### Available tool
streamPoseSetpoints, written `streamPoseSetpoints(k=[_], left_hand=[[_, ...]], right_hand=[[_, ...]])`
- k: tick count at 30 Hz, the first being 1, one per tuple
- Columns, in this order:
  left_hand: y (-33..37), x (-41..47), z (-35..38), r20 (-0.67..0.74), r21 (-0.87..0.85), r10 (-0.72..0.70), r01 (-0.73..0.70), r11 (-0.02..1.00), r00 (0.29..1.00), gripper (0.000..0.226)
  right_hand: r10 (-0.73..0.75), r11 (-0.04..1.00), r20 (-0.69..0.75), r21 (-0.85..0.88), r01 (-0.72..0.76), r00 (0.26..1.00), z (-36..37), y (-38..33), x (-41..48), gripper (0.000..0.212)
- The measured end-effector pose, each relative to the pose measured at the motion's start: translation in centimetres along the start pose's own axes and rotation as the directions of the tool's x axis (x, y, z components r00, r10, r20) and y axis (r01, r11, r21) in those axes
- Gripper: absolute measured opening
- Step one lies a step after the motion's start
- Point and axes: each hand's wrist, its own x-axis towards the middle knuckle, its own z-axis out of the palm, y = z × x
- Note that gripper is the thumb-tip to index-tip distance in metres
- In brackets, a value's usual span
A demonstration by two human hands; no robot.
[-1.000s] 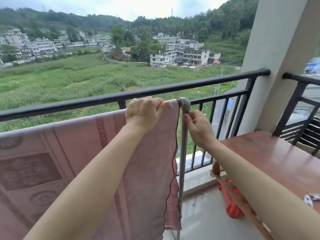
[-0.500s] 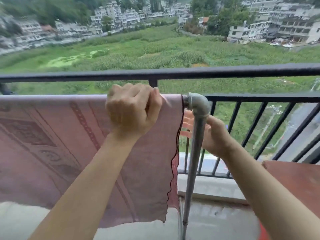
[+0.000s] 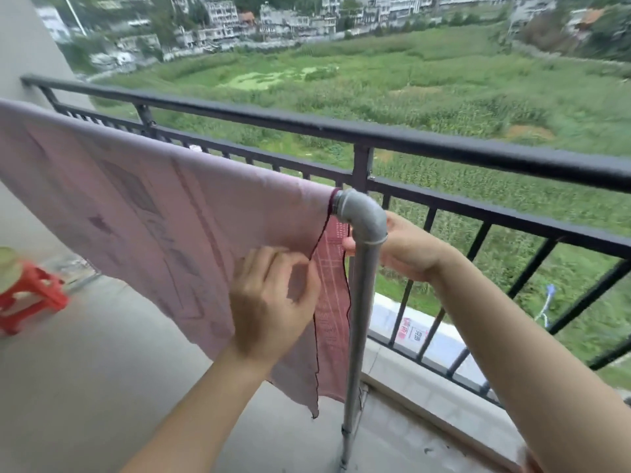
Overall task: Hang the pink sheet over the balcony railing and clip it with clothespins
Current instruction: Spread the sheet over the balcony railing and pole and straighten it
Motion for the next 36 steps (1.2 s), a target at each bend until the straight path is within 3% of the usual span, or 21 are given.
streamPoseSetpoints(k=[2, 5, 9, 12, 17, 23, 25, 28, 32, 36], left_hand=[[0.5, 0.1, -0.3, 0.024, -0.016, -0.083, 0.083, 0.996, 0.996, 0.005], [1.5, 0.1, -0.3, 0.121, -0.064, -0.254, 0.263, 0.963, 0.96, 0.01], [2.8, 0.3, -1.7, 0.226, -0.091, -0.4, 0.428, 0.899, 0.888, 0.015], [3.6, 1.0, -3.8, 0.232, -0.163, -0.451, 0.492, 0.855, 0.862, 0.007], [4.0, 4.2, -6.3, 0.21, -0.165, -0.415, 0.45, 0.878, 0.885, 0.009], [7.8, 8.4, -8.4, -0.015, -0.182, -0.357, 0.348, 0.92, 0.934, 0.004], [8.8, 7.9, -7.5, 0.065, -0.141, -0.353, 0.359, 0.923, 0.933, 0.006], [8.9, 5.8, -5.7, 0.277, -0.086, -0.415, 0.453, 0.887, 0.866, 0.016], [8.3, 2.4, -3.9, 0.283, 0.003, -0.497, 0.517, 0.856, 0.82, 0.029], [7.8, 0.5, -2.9, 0.263, 0.077, -0.565, 0.567, 0.82, 0.782, 0.017]], right_hand=[[-0.003, 0.994, -0.013, -0.108, 0.001, 1.0, 0.5, -0.8, 0.7, 0.05], [-0.034, 0.986, -0.168, -0.167, 0.005, 0.985, 1.5, -1.8, 0.3, 0.059], [-0.166, 0.971, -0.386, -0.226, 0.082, 0.907, 2.3, -3.5, -1.3, 0.027], [-0.215, 0.959, -0.504, -0.273, 0.082, 0.836, 2.5, -4.3, -2.4, 0.019], [-0.287, 0.918, -0.607, -0.396, 0.032, 0.741, 1.4, -5.7, -2.7, 0.022], [-0.434, 0.837, -0.63, -0.546, 0.031, 0.643, 1.3, -5.4, -3.3, 0.021], [-0.389, 0.814, -0.622, -0.577, -0.061, 0.679, 0.6, -4.2, -3.4, 0.022], [-0.288, 0.753, -0.56, -0.634, -0.178, 0.777, -0.5, -3.0, -4.1, 0.021], [-0.344, 0.631, -0.377, -0.771, -0.085, 0.86, -0.9, -3.0, -4.1, 0.016], [-0.334, 0.568, -0.168, -0.821, 0.055, 0.927, -0.5, -3.4, -3.3, 0.025]])
